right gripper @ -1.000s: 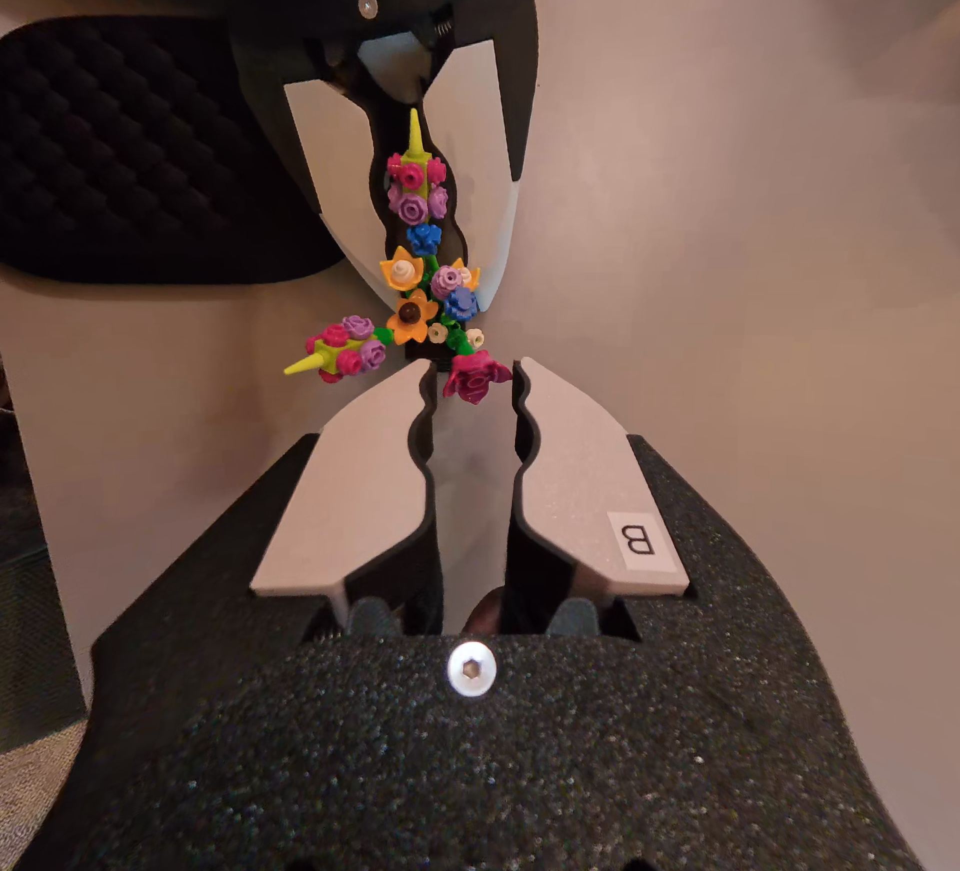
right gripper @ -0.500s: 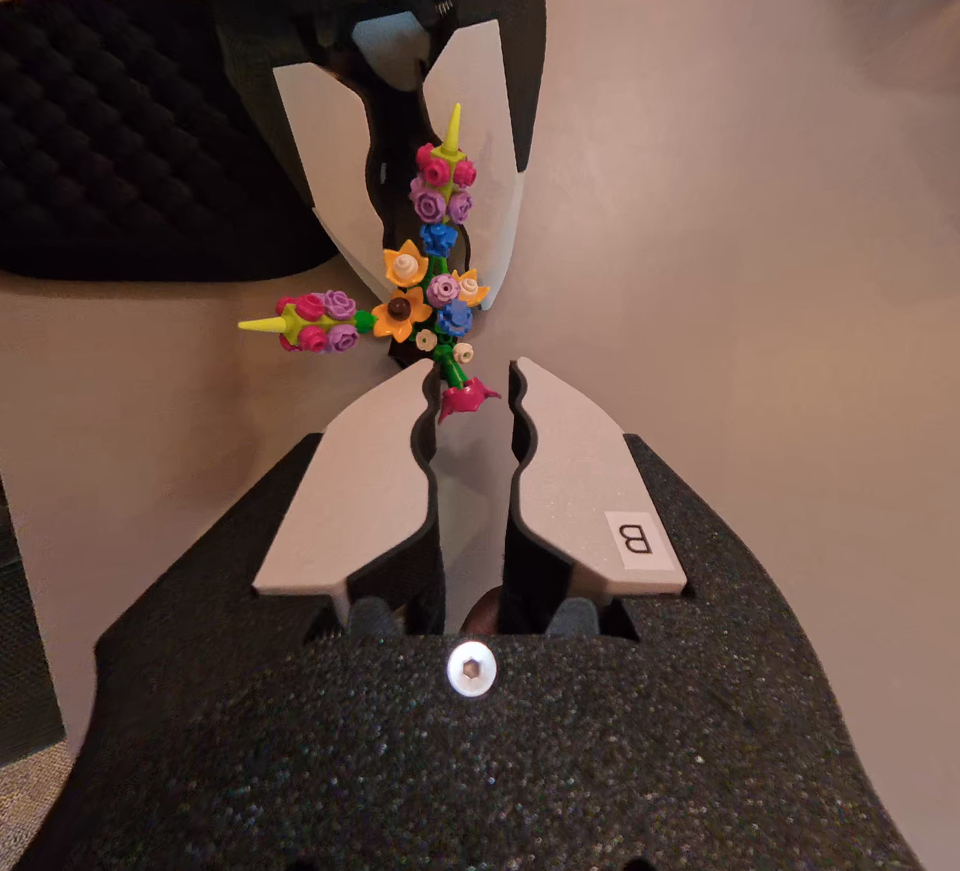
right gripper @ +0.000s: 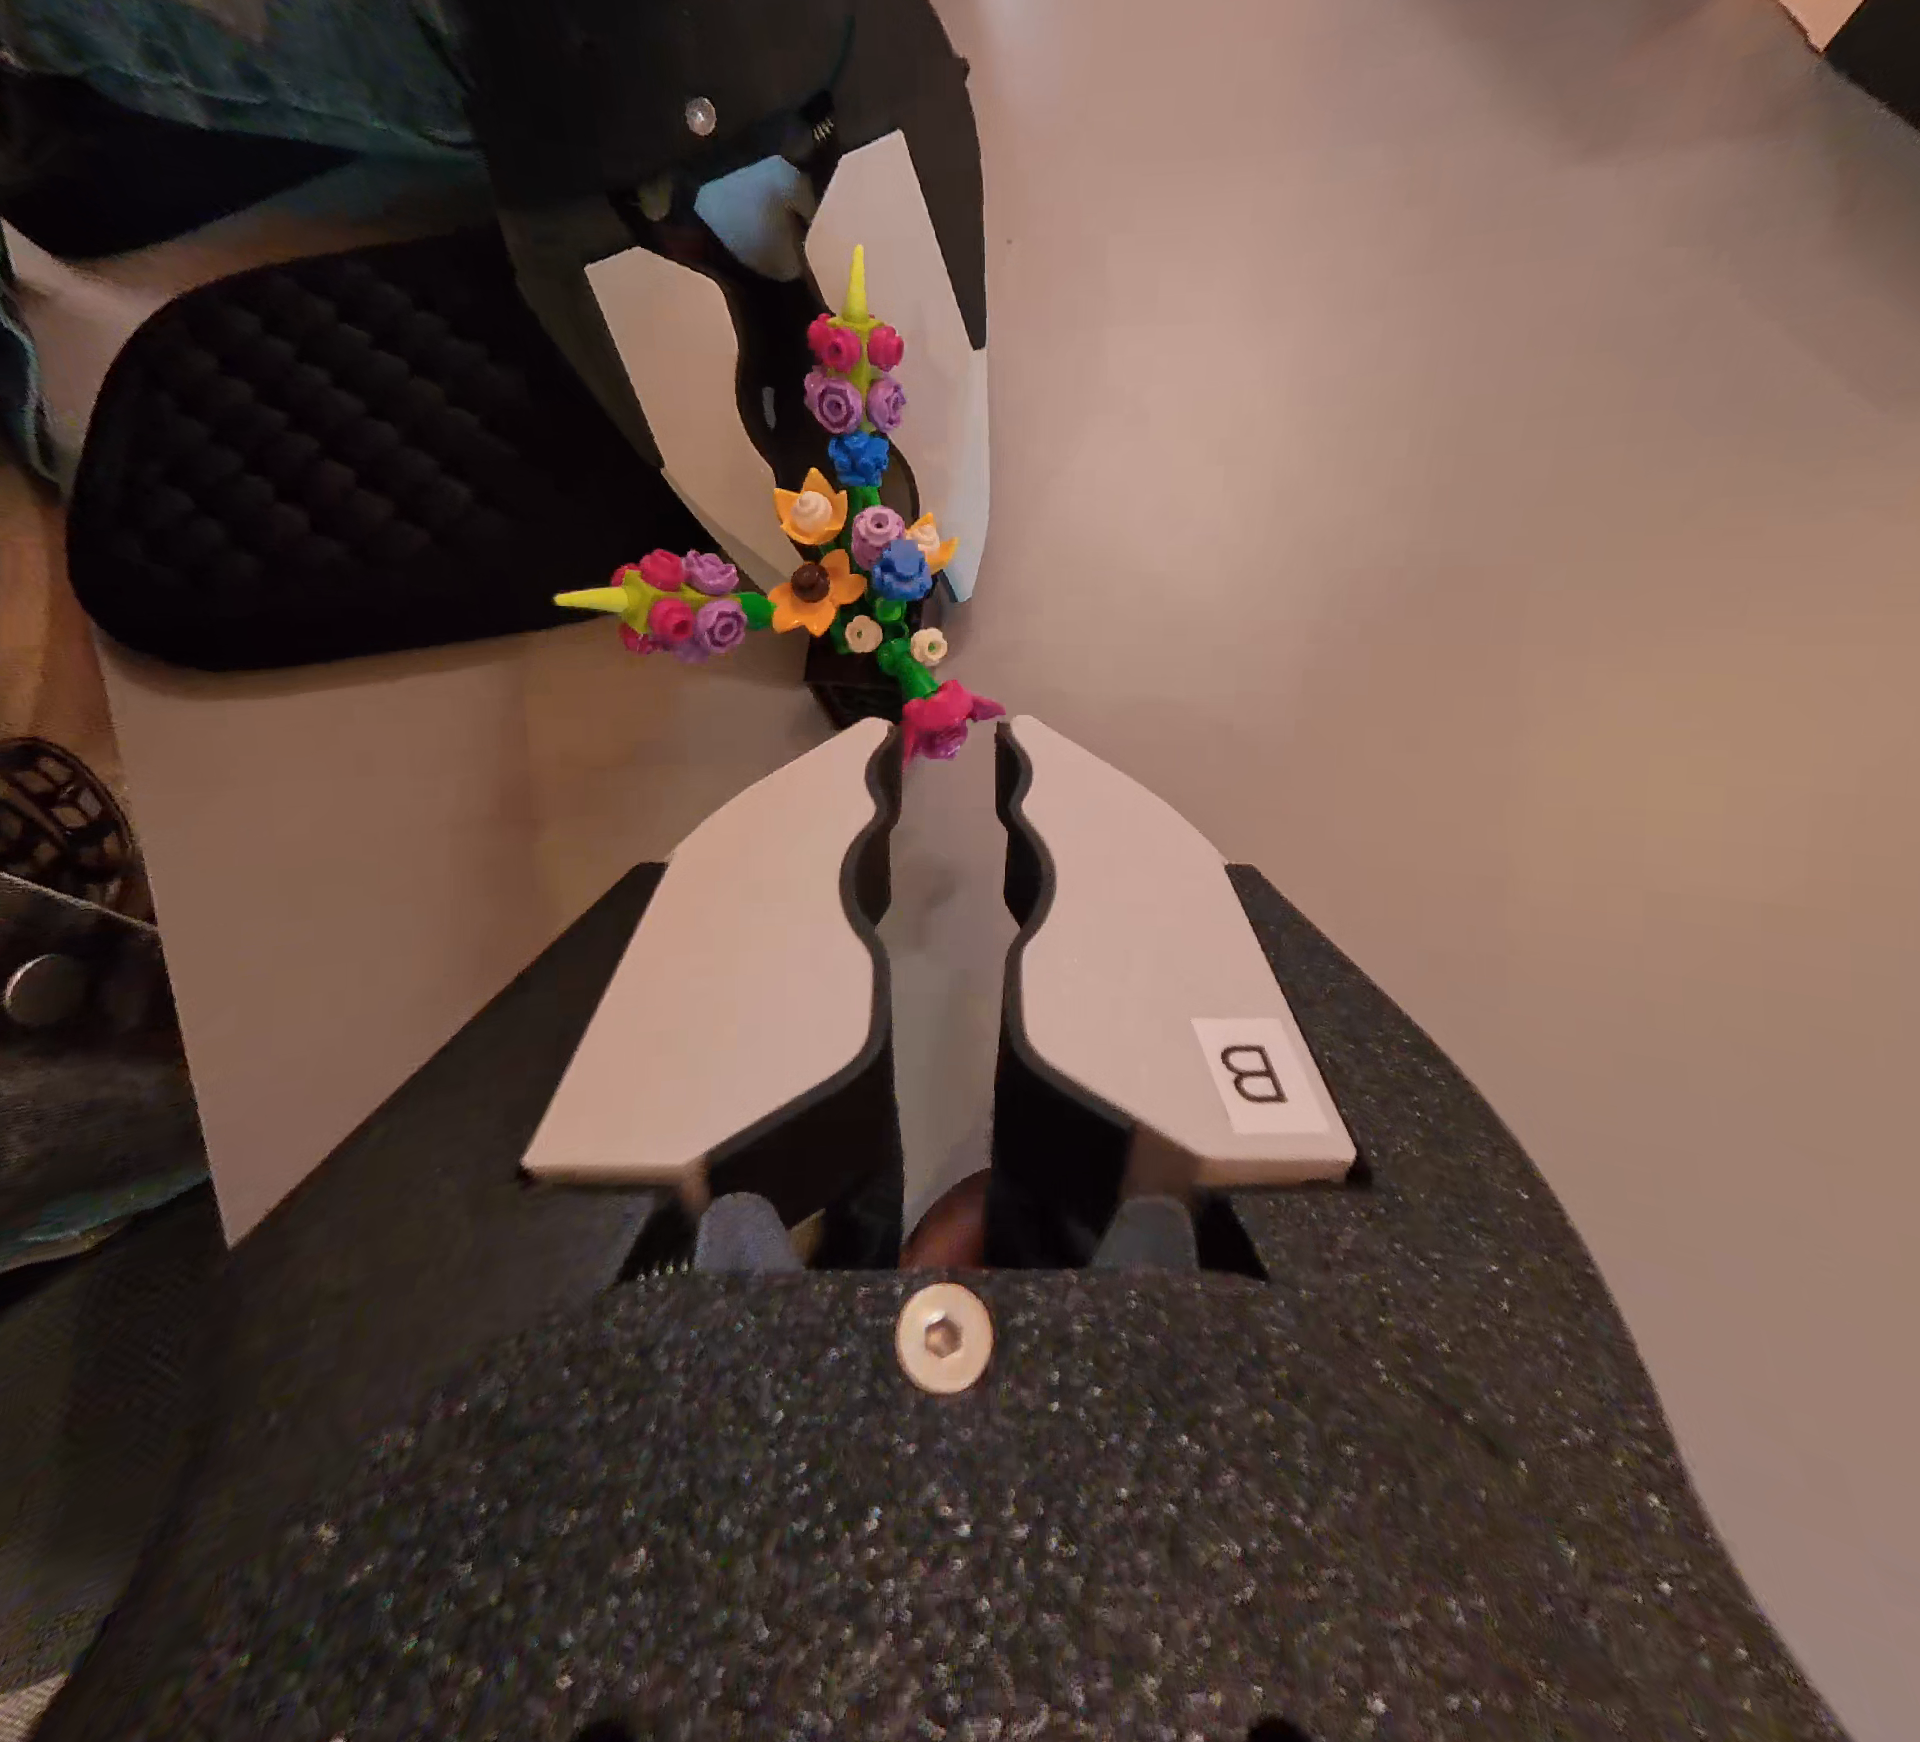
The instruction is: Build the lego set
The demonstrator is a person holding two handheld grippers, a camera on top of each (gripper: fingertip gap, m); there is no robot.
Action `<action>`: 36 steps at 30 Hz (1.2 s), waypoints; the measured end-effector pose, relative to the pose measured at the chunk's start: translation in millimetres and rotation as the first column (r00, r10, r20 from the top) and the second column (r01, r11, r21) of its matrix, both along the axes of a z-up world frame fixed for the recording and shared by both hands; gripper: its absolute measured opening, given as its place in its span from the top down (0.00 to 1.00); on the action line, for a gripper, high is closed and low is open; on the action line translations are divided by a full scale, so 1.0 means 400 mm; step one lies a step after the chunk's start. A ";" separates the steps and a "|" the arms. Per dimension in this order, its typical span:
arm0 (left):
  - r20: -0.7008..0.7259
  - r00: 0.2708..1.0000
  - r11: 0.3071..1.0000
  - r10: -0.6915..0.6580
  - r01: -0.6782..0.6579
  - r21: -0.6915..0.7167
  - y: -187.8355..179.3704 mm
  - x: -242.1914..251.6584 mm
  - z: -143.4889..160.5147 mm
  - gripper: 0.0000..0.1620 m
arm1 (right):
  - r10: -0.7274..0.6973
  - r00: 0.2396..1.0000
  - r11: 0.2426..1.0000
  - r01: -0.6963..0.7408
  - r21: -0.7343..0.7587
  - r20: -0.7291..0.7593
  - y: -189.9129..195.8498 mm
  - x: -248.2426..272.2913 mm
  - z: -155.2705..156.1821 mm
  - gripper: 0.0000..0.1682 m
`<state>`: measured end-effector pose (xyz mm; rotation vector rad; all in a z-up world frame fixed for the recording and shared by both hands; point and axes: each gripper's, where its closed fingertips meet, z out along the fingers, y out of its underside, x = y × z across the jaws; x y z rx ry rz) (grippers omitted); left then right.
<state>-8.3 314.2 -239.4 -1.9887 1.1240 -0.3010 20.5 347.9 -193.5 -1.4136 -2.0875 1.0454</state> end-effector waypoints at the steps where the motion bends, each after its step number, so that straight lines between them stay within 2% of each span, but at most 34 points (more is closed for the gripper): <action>1: -0.001 1.000 1.000 0.001 -0.001 0.002 0.000 0.000 0.000 0.81 | -0.006 1.000 1.000 0.006 -0.004 0.004 0.000 0.001 -0.005 0.90; 11: 0.000 0.999 0.999 0.047 -0.047 -0.002 0.009 -0.003 -0.001 0.82 | -0.008 1.000 1.000 0.008 -0.029 0.007 -0.009 -0.021 -0.032 0.90; 14: -0.001 0.999 0.999 0.054 -0.054 0.004 0.011 -0.005 0.000 0.81 | -0.020 1.000 0.999 0.020 -0.045 -0.001 -0.004 -0.021 -0.030 0.87; 19: 0.030 0.997 0.996 0.075 -0.073 -0.044 -0.003 -0.019 0.010 0.69 | -0.125 0.989 0.990 0.120 -0.070 -0.076 0.029 -0.003 0.022 0.80; 21: 0.025 0.992 0.992 0.124 -0.123 -0.043 -0.010 -0.042 0.030 0.65 | -0.195 0.970 0.980 0.186 -0.078 -0.143 0.043 0.010 0.063 0.76; 22: 0.026 0.987 0.987 0.158 -0.157 -0.034 -0.015 -0.056 0.047 0.61 | -0.240 0.952 0.970 0.226 -0.093 -0.191 0.049 0.016 0.092 0.72; 24: 0.064 0.968 0.970 0.243 -0.243 -0.001 -0.031 -0.078 0.097 0.45 | -0.339 0.884 0.940 0.304 -0.154 -0.323 0.052 0.028 0.165 0.62; 26: 0.152 0.925 0.934 0.349 -0.357 0.030 -0.058 -0.095 0.157 0.30 | -0.435 0.766 0.901 0.369 -0.229 -0.473 0.048 0.042 0.246 0.47; 27: 0.208 0.893 0.909 0.400 -0.416 0.036 -0.079 -0.102 0.185 0.17 | -0.474 0.697 0.880 0.395 -0.264 -0.537 0.043 0.051 0.282 0.40; 29: 0.307 0.841 0.878 0.445 -0.477 0.034 -0.142 -0.102 0.232 0.11 | -0.501 0.590 0.860 0.417 -0.292 -0.633 0.016 0.067 0.334 0.24; 30: 0.342 0.819 0.863 0.461 -0.503 0.042 -0.177 -0.105 0.252 0.10 | -0.489 0.576 0.864 0.425 -0.272 -0.655 -0.005 0.071 0.343 0.20; 31: 0.369 0.799 0.846 0.475 -0.530 0.060 -0.214 -0.110 0.270 0.10 | -0.472 0.590 0.869 0.437 -0.232 -0.655 -0.026 0.071 0.340 0.20; 33: 0.402 0.771 0.815 0.494 -0.572 0.097 -0.293 -0.119 0.292 0.11 | -0.417 0.688 0.889 0.445 -0.109 -0.594 -0.068 0.066 0.299 0.21; 36: 0.410 0.723 0.757 0.556 -0.644 0.109 -0.406 -0.141 0.291 0.11 | -0.392 0.839 0.898 0.438 0.041 -0.377 -0.085 0.072 0.156 0.31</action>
